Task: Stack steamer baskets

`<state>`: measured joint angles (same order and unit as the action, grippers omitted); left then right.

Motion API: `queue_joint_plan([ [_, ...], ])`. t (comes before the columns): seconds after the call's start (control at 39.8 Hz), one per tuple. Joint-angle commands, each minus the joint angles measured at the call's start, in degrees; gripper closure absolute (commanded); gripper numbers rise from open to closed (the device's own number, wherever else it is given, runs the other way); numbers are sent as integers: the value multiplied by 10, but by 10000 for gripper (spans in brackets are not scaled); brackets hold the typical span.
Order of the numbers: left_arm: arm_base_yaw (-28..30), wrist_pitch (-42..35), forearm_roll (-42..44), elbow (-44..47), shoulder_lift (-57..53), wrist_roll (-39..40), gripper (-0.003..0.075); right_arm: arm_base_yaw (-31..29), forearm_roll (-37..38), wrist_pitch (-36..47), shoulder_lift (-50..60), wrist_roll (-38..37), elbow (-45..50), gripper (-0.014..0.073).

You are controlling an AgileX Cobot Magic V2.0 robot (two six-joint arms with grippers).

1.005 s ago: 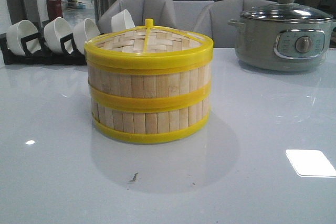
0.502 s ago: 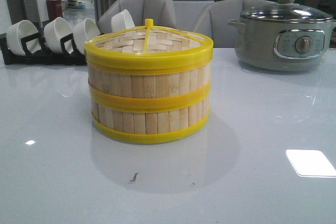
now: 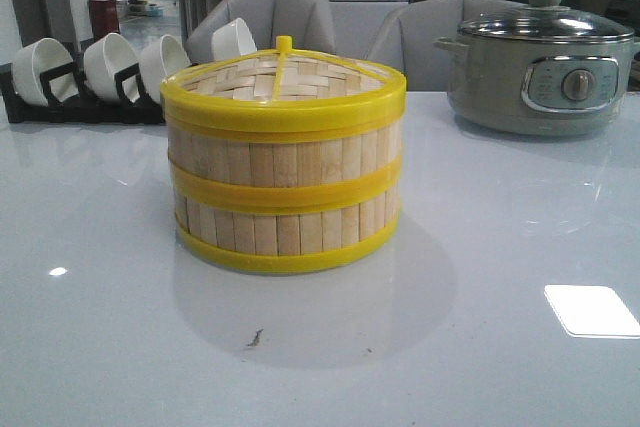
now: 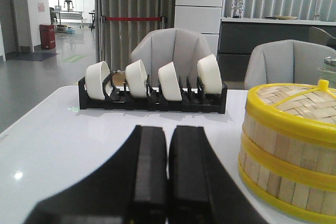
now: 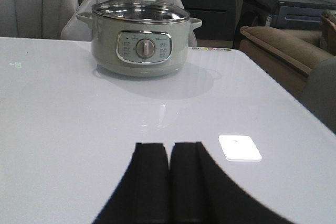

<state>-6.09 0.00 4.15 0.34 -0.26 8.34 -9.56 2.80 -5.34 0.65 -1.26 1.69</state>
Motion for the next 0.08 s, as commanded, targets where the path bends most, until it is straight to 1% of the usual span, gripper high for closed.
queue_joint_plan([
  [0.0, 0, -51, -1, 1, -6, 0, 636, -3, 2, 53, 11, 2, -8, 545],
  [0.05, 0, -51, -1, 1, -6, 0, 636, -3, 2, 53, 11, 2, -8, 545],
])
